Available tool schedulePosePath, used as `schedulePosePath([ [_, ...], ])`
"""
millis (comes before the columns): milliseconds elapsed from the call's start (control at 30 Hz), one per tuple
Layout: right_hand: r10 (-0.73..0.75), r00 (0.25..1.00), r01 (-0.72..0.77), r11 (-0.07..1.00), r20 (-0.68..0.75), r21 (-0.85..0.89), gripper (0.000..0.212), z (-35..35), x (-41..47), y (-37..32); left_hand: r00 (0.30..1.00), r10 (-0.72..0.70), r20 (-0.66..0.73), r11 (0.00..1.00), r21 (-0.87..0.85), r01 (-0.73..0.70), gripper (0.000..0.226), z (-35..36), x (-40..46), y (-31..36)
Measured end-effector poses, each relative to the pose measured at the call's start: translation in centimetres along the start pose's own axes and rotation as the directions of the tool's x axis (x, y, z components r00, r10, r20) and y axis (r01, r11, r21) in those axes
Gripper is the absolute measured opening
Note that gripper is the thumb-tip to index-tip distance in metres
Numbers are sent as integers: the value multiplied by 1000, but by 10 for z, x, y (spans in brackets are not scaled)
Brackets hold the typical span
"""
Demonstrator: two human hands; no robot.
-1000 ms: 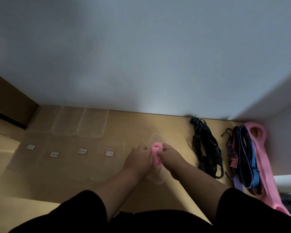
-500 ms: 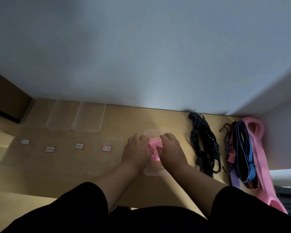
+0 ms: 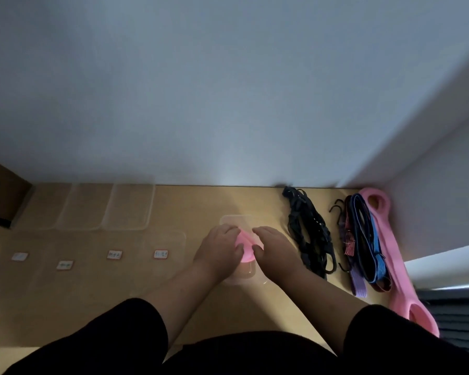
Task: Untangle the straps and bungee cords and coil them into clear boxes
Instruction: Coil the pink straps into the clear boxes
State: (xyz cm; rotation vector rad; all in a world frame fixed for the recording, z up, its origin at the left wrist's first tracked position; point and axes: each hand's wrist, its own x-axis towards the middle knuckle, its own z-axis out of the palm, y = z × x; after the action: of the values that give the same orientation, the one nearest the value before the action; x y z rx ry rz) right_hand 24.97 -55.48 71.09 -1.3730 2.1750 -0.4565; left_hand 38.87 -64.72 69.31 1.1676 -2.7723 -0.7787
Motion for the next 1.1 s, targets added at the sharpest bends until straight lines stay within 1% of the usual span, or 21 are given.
schedulePosePath([
  [133,64,998,-64,997,-9,-31,53,-11,-14,1,994,83,73,996,-31,-81,51,-7,3,9],
  [200,100,994,-102,994,-46,-31,55,-16,-27,1,989,127,79,990,-65,-122,51,-9,2,17],
  [333,198,973,-197,980,-121,17,56,-22,-58,8,965,244,93,969,-58,-239,49,-6,1,37],
  [500,305,938,-297,952,-168,69,56,-32,-91,22,927,359,109,933,-49,-356,51,4,1,68],
  [633,342,924,-326,938,-170,119,42,-44,-108,42,891,429,150,903,-54,-426,53,15,3,96],
  [733,345,918,-327,938,-198,120,39,-57,-121,64,882,446,153,895,-57,-443,54,26,6,121],
  [800,338,924,-323,940,-179,109,37,-69,-129,82,880,450,150,893,-57,-446,53,36,8,140],
  [833,333,928,-320,942,-166,101,32,-74,-132,93,880,450,151,893,-60,-447,52,42,10,150],
  [900,332,930,-321,943,-157,91,13,-86,-136,118,878,451,161,892,-61,-447,51,54,12,173],
  [933,336,928,-326,941,-162,85,8,-92,-139,130,874,453,175,891,-60,-450,50,61,14,185],
  [1033,355,922,-344,934,-155,94,9,-112,-149,165,858,469,208,882,-55,-468,47,81,18,217],
  [1100,394,909,-380,917,-135,119,11,-121,-154,186,854,468,226,882,-65,-466,49,95,21,235],
])
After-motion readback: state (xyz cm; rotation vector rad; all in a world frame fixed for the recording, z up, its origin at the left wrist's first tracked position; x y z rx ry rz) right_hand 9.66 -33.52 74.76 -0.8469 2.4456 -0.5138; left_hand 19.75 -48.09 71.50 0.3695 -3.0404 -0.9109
